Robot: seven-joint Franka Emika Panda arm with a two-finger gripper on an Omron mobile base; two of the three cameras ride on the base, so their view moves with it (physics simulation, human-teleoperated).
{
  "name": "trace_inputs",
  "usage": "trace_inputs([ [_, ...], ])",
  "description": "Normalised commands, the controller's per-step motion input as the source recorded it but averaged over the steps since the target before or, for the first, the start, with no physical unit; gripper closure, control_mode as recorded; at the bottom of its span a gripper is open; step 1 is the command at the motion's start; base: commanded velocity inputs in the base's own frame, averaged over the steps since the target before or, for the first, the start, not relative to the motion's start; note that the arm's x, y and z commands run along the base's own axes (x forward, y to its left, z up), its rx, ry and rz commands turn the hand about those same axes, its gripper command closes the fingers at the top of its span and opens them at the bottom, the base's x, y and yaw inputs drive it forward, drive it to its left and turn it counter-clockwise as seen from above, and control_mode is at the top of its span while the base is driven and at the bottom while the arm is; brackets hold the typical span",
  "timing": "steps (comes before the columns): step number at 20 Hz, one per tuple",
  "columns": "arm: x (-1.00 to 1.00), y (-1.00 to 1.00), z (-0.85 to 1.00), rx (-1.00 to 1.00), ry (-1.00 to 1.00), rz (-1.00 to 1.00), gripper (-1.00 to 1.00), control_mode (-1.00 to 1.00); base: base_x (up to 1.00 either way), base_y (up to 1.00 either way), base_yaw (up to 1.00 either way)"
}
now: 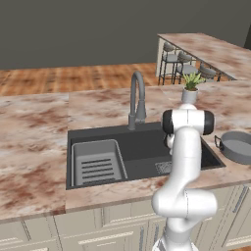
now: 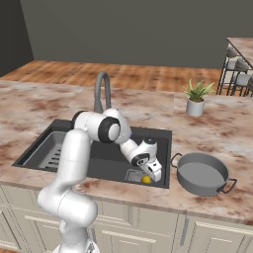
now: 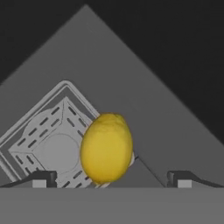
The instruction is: Dump the lemon from the pot into the sink. Then turn on the water and wash the lemon. Then turn off the water and put the lemon back in the pot.
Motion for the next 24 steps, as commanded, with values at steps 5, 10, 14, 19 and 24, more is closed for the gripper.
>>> trace_inputs([
  [5,0.00,0.00,-0.22,0.00,0.00,0.00,-1.00,-1.00,0.00,0.00,0.00],
  [10,0.00,0.00,-0.21,0.00,0.00,0.00,-1.00,-1.00,0.00,0.00,0.00],
  [14,0.01,0.00,-0.21,0.00,0.00,0.00,-1.00,-1.00,0.00,0.00,0.00],
  [19,0.06,0.00,-0.26,0.00,0.00,0.00,-1.00,-1.00,0.00,0.00,0.00],
  [24,0.06,0.00,-0.27,0.00,0.00,0.02,-1.00,-1.00,0.00,0.00,0.00],
])
